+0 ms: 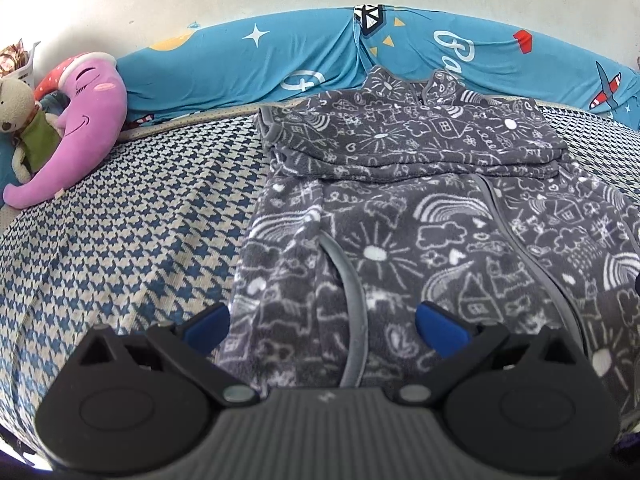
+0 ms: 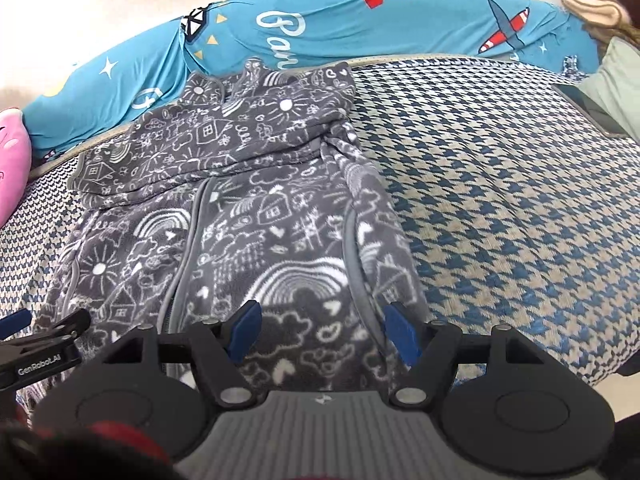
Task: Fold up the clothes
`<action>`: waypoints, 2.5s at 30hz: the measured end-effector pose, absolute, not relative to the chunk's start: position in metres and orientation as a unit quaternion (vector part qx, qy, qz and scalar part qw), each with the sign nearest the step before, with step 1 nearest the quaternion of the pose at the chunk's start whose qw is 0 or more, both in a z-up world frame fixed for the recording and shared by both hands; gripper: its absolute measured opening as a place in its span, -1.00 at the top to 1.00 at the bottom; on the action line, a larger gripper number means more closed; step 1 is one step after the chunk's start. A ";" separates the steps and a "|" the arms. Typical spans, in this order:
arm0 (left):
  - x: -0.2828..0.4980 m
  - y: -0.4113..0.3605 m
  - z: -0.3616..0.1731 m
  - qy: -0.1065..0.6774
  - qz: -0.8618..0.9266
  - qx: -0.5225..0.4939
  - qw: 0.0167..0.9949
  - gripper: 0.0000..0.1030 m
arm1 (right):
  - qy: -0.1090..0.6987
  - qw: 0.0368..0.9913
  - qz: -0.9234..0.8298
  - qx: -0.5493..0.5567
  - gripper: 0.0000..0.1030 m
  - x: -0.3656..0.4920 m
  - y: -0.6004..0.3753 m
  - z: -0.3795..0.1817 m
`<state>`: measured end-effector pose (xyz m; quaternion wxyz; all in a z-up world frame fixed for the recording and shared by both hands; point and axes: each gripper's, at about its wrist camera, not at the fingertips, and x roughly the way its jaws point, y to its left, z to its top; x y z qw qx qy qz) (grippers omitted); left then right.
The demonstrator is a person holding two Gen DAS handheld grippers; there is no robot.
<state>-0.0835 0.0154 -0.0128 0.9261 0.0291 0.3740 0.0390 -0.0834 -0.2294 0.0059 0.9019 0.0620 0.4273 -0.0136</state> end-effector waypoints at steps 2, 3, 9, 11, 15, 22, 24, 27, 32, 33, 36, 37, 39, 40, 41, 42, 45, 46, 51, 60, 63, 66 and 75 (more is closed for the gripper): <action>-0.086 0.017 -0.014 0.377 0.039 0.024 0.925 -1.00 | 0.436 0.898 -0.017 0.056 -0.34 -0.083 -0.229 0.002; -0.087 0.017 -0.014 0.378 0.038 0.023 0.925 -1.00 | 0.440 0.896 -0.019 0.052 -0.34 -0.083 -0.228 0.000; -0.087 0.018 -0.021 0.388 0.037 0.024 0.921 -1.00 | 0.453 0.891 -0.027 0.026 -0.35 -0.081 -0.222 -0.010; -0.087 0.019 -0.023 0.390 0.037 0.020 0.920 -1.00 | 0.452 0.892 -0.028 0.013 -0.36 -0.082 -0.219 -0.012; -0.087 0.017 -0.025 0.388 0.039 0.023 0.920 -1.00 | 0.449 0.893 -0.030 0.016 -0.36 -0.084 -0.220 -0.013; -0.087 0.019 -0.025 0.392 0.038 0.016 0.919 -1.00 | 0.449 0.893 -0.030 0.017 -0.38 -0.084 -0.219 -0.013; -0.087 0.020 -0.025 0.392 0.038 0.017 0.919 -1.00 | 0.449 0.893 -0.032 0.017 -0.39 -0.083 -0.219 -0.014; -0.087 0.020 -0.025 0.392 0.039 0.016 0.919 -1.00 | 0.450 0.892 -0.034 0.018 -0.40 -0.083 -0.218 -0.014; -0.087 0.019 -0.025 0.392 0.038 0.017 0.919 -1.00 | 0.449 0.892 -0.036 0.019 -0.41 -0.083 -0.218 -0.014; -0.087 0.019 -0.025 0.392 0.038 0.017 0.919 -1.00 | 0.449 0.892 -0.036 0.019 -0.41 -0.083 -0.218 -0.014; -0.087 0.019 -0.025 0.392 0.038 0.017 0.919 -1.00 | 0.449 0.892 -0.036 0.020 -0.41 -0.083 -0.218 -0.014; -0.087 0.019 -0.025 0.392 0.038 0.017 0.919 -1.00 | 0.449 0.893 -0.036 0.020 -0.41 -0.083 -0.218 -0.014; -0.087 0.018 -0.025 0.392 0.039 0.018 0.919 -1.00 | 0.449 0.893 -0.036 0.021 -0.41 -0.084 -0.218 -0.014; -0.087 0.018 -0.025 0.392 0.039 0.018 0.919 -1.00 | 0.448 0.893 -0.037 0.025 -0.41 -0.084 -0.219 -0.013; -0.087 0.019 -0.025 0.392 0.038 0.018 0.919 -1.00 | 0.447 0.893 -0.037 0.029 -0.41 -0.084 -0.221 -0.012; -0.088 0.019 -0.024 0.392 0.038 0.015 0.919 -1.00 | 0.447 0.893 -0.037 0.032 -0.40 -0.085 -0.222 -0.010; -0.088 0.022 -0.021 0.390 0.035 0.007 0.920 -1.00 | 0.432 0.899 -0.050 0.057 -0.39 -0.091 -0.232 0.000; -0.088 0.023 -0.019 0.388 0.035 0.003 0.921 -1.00 | 0.425 0.901 -0.051 0.074 -0.39 -0.092 -0.237 0.003; -0.091 0.035 -0.009 0.371 0.055 -0.024 0.927 -1.00 | 0.414 0.901 -0.075 0.103 -0.39 -0.096 -0.258 0.009; -0.091 0.039 -0.023 0.401 0.073 -0.022 0.913 -1.00 | 0.452 0.878 -0.047 0.150 -0.40 -0.094 -0.274 -0.013; -0.091 0.038 -0.025 0.405 0.076 -0.025 0.911 -1.00 | 0.446 0.884 -0.045 0.128 -0.24 -0.096 -0.267 -0.013; -0.091 0.036 -0.026 0.405 0.078 -0.024 0.911 -1.00 | 0.440 0.889 -0.035 0.123 0.14 -0.098 -0.263 -0.013; -0.092 0.036 -0.025 0.403 0.078 -0.022 0.912 -1.00 | 0.420 0.896 -0.020 0.140 0.62 -0.101 -0.262 -0.007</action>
